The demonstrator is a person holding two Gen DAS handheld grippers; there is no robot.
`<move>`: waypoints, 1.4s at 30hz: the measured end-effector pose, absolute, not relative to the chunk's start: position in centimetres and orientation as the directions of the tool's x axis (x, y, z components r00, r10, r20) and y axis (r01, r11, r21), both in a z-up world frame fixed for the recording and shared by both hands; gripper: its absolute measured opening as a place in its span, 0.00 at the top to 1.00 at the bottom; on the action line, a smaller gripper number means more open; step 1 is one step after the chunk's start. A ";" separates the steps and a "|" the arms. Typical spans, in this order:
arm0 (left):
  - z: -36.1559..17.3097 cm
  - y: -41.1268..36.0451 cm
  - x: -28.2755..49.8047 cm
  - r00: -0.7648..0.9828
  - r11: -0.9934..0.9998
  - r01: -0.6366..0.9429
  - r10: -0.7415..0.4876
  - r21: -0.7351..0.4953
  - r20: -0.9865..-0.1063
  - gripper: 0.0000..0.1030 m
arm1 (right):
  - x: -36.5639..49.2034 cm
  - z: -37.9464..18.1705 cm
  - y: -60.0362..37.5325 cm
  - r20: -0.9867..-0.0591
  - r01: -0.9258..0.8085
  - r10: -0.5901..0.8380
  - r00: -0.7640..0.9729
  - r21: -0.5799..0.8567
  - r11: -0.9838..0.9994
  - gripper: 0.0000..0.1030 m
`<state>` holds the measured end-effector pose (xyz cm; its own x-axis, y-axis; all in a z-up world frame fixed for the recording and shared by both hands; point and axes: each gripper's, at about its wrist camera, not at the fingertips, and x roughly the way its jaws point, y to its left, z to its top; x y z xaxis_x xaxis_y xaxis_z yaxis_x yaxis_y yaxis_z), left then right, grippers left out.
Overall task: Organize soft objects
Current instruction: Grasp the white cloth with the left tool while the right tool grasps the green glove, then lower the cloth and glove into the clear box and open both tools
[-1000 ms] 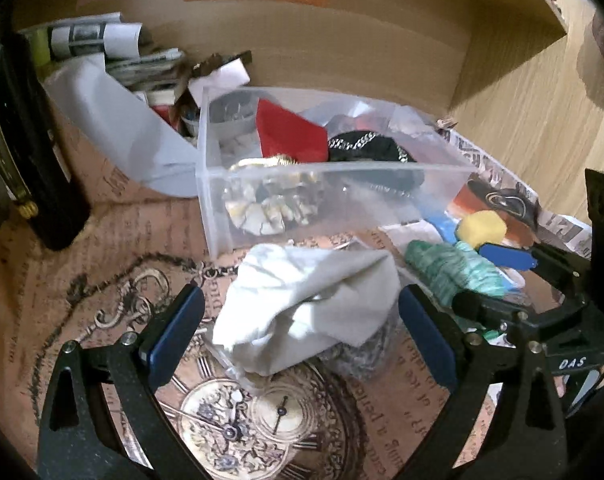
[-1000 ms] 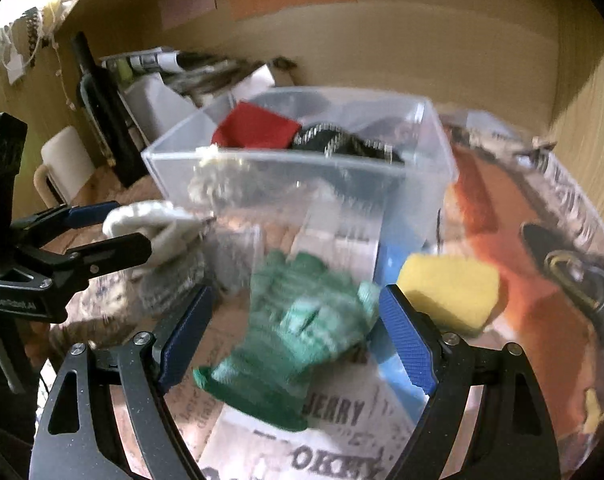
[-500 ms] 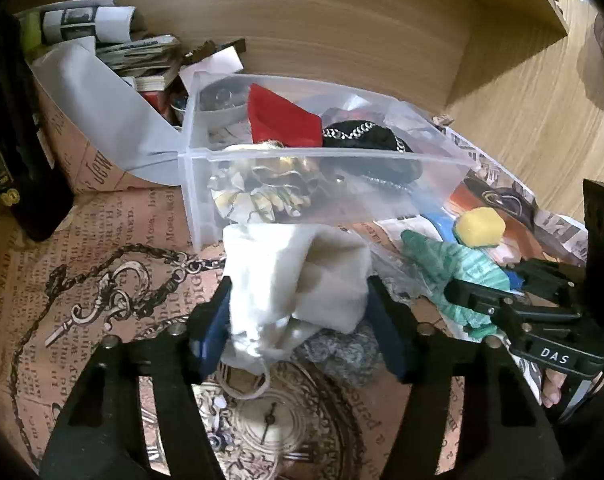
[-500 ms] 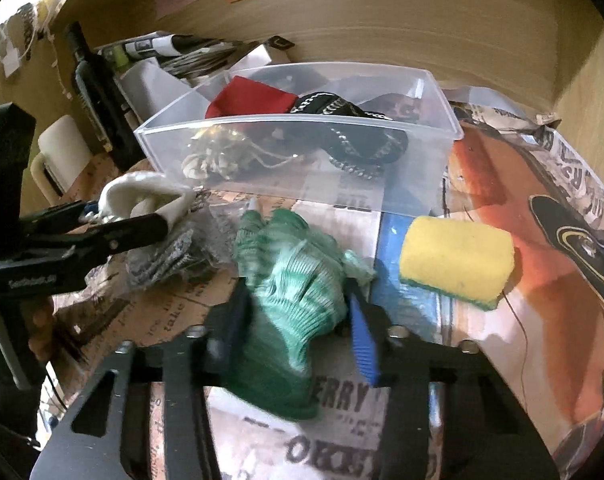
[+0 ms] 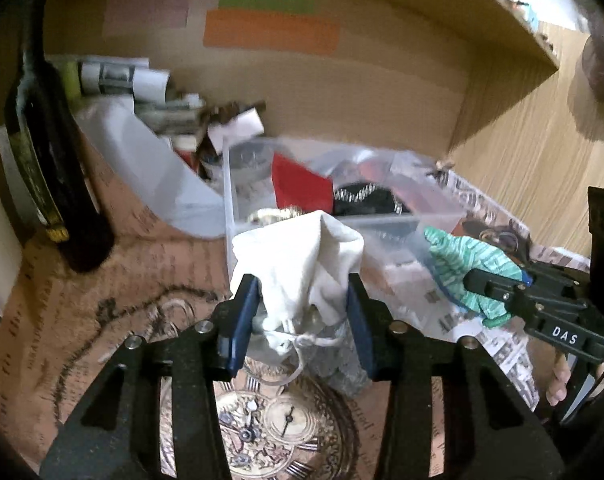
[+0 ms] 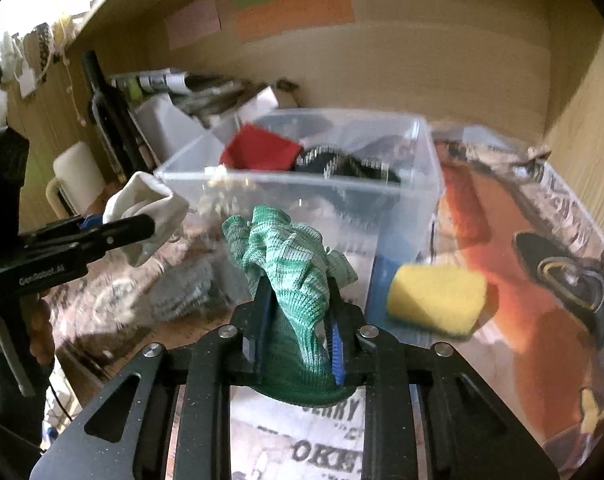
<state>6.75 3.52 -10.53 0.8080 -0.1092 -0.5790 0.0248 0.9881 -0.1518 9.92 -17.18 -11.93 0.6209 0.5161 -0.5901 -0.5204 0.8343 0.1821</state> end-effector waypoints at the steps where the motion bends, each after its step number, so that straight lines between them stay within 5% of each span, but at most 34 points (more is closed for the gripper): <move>1: -10.0 3.4 6.7 0.816 0.989 0.025 -0.106 -0.149 -0.569 0.57 | 9.9 -11.4 -17.3 -0.578 -0.521 0.518 0.631 0.179 0.835 0.79; 21: -4.0 3.0 11.3 0.883 0.988 0.041 -0.105 -0.147 -0.457 0.57 | 13.6 -4.0 -16.8 -0.385 -0.516 0.519 0.763 0.121 0.848 0.79; 42: -9.4 0.1 22.2 0.745 0.991 0.065 -0.126 -0.117 -0.656 0.57 | 22.1 -9.4 -17.0 -0.580 -0.444 0.440 0.686 0.146 0.884 0.77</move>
